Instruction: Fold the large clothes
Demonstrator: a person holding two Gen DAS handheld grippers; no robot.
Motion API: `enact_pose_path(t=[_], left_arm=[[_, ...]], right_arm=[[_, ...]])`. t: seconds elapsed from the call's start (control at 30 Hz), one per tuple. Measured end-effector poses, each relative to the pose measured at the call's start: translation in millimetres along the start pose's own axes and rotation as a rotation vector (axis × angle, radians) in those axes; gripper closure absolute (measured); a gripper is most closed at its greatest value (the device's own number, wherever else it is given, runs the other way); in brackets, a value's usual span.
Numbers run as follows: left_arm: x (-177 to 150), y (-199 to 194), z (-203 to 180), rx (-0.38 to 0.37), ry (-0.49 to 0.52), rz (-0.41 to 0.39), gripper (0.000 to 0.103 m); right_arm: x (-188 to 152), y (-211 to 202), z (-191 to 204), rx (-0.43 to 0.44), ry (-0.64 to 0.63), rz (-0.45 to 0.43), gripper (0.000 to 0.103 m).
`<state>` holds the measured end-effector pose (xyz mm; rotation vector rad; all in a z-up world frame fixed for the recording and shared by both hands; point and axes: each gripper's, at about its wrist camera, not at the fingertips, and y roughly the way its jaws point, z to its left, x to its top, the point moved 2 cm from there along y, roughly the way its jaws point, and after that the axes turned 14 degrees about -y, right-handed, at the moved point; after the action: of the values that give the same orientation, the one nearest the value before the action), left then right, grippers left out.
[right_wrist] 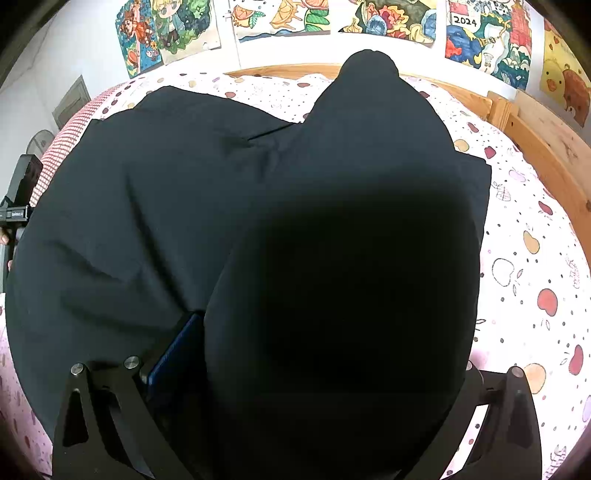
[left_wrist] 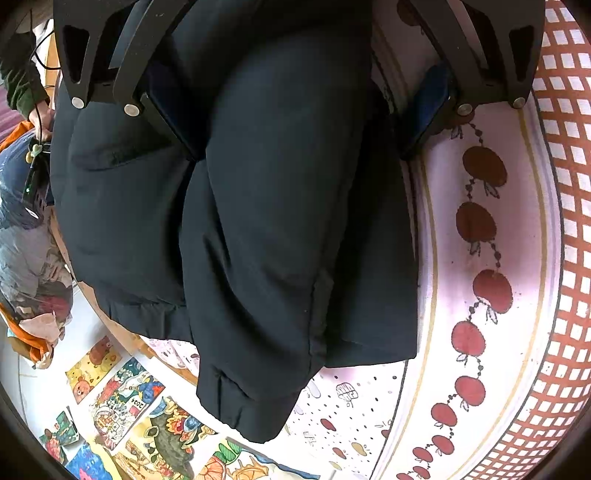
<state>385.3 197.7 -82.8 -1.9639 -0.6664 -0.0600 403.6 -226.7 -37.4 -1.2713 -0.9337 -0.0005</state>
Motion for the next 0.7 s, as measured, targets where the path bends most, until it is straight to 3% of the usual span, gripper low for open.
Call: enact_pose_path(t=[0.1, 0.2, 0.37, 0.53, 0.7], left_arm=[[0, 0, -4, 0.003, -0.003, 0.004, 0.000], [-2, -4, -9, -0.002, -0.010, 0.006, 0.014], [-13, -18, -32, 0.099, 0.043, -0.057, 0.043], [-31, -27, -61, 0.231, 0.175, -0.135, 0.059], [-41, -40, -74, 0.303, 0.221, -0.189, 0.070]], right_arm=[[-7, 7, -13, 0.066, 0.059, -0.006, 0.001], [-12, 10, -22, 0.108, 0.104, -0.006, 0.001], [-11, 8, -18, 0.084, 0.092, 0.001, 0.002], [-8, -3, -9, 0.069, 0.062, -0.009, 0.014], [-4, -16, -2, 0.024, 0.018, -0.010, 0.030]])
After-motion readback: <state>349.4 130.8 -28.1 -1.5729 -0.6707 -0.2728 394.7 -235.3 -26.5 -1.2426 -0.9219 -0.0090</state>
